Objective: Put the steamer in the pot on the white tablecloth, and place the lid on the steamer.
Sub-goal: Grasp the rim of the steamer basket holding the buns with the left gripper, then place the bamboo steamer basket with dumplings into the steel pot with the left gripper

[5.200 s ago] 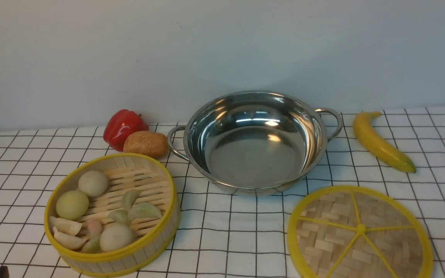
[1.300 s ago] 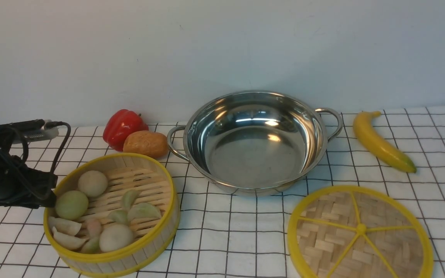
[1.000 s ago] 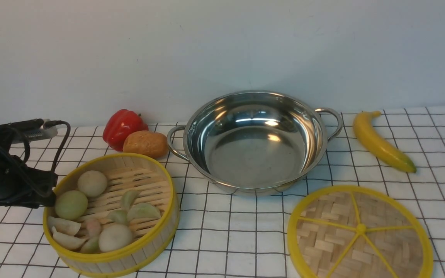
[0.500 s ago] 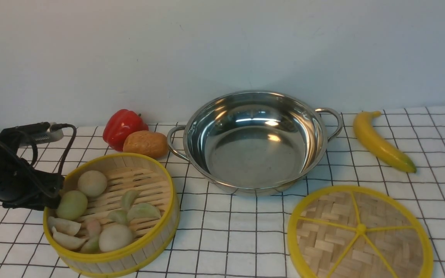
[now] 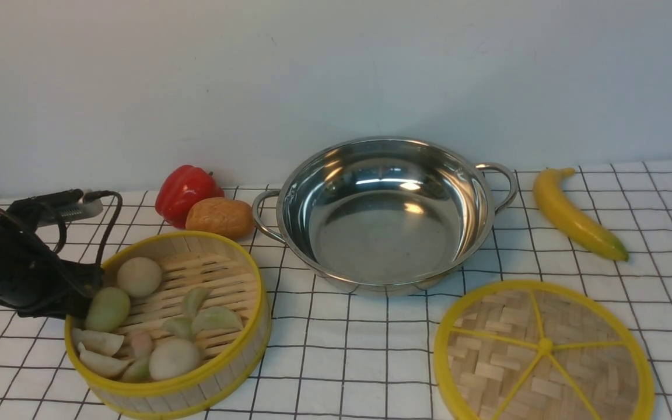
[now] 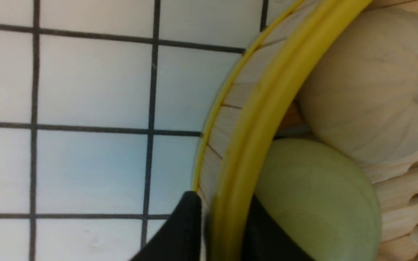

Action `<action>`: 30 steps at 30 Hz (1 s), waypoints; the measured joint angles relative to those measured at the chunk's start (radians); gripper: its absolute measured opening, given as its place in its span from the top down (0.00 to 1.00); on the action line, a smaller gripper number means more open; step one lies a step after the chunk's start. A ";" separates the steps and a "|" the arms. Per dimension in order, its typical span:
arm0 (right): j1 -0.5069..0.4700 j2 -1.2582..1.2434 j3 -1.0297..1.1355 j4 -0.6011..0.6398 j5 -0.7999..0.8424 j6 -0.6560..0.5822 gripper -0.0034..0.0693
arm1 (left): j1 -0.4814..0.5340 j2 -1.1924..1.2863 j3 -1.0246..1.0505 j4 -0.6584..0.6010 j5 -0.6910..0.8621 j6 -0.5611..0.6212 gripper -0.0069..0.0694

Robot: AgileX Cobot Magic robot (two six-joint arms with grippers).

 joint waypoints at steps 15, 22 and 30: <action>0.000 0.000 0.000 0.026 0.000 0.000 0.62 | 0.045 0.000 -0.097 0.088 0.166 -0.053 0.84; 0.000 0.000 0.000 0.026 0.001 0.000 0.62 | 0.027 -0.027 -0.276 0.112 0.326 -0.104 0.84; 0.000 0.000 0.000 0.030 0.001 0.000 0.62 | -0.132 -0.030 -0.451 0.122 0.425 -0.185 0.84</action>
